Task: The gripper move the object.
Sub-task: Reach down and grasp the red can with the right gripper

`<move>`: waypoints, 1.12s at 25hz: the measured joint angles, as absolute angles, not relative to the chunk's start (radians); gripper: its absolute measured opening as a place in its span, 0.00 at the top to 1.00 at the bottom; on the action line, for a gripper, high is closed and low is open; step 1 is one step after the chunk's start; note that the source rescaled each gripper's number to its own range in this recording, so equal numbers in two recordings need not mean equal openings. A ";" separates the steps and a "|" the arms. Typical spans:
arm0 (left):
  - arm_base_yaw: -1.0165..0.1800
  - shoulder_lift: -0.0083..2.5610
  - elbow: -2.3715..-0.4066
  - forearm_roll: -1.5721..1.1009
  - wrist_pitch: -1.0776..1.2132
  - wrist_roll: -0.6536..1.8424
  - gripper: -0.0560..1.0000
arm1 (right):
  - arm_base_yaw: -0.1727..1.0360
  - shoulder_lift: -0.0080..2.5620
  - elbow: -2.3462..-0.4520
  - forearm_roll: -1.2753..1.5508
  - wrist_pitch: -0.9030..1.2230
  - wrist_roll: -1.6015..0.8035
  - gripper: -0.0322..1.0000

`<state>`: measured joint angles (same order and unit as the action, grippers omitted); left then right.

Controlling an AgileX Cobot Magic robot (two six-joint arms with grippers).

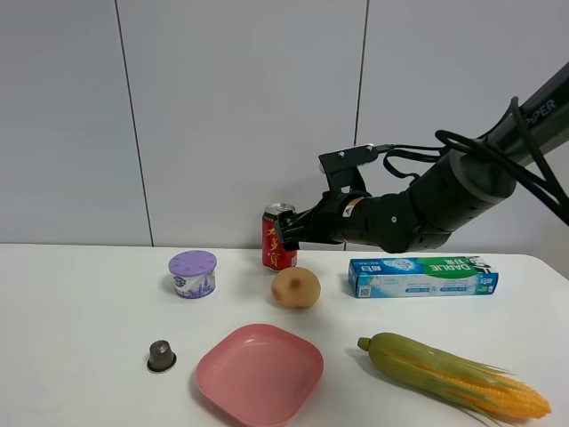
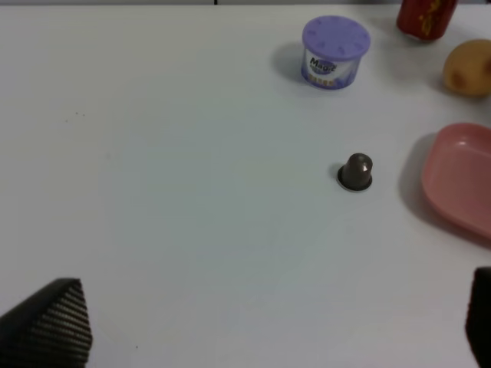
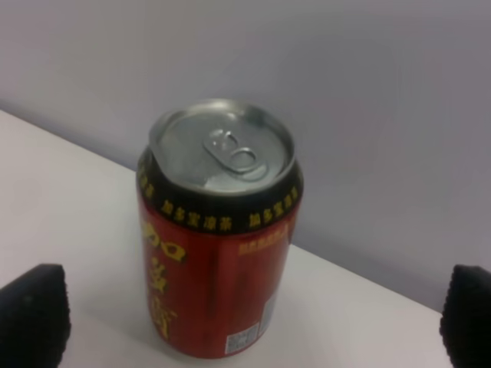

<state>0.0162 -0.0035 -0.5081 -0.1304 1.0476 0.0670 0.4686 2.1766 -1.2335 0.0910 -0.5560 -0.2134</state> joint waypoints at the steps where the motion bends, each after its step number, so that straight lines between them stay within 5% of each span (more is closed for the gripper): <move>1: 0.016 -0.004 -0.508 -0.130 1.048 0.067 0.00 | 0.469 2.179 -1.234 0.091 -0.560 -0.213 0.03; 16: 0.016 -0.005 -0.508 -0.130 1.048 0.067 0.00 | 0.469 2.258 -1.243 0.077 -0.657 -0.213 0.03; 28: 0.016 -0.005 -0.508 -0.130 1.048 0.067 0.00 | 0.472 2.365 -1.423 0.066 -0.602 -0.186 0.03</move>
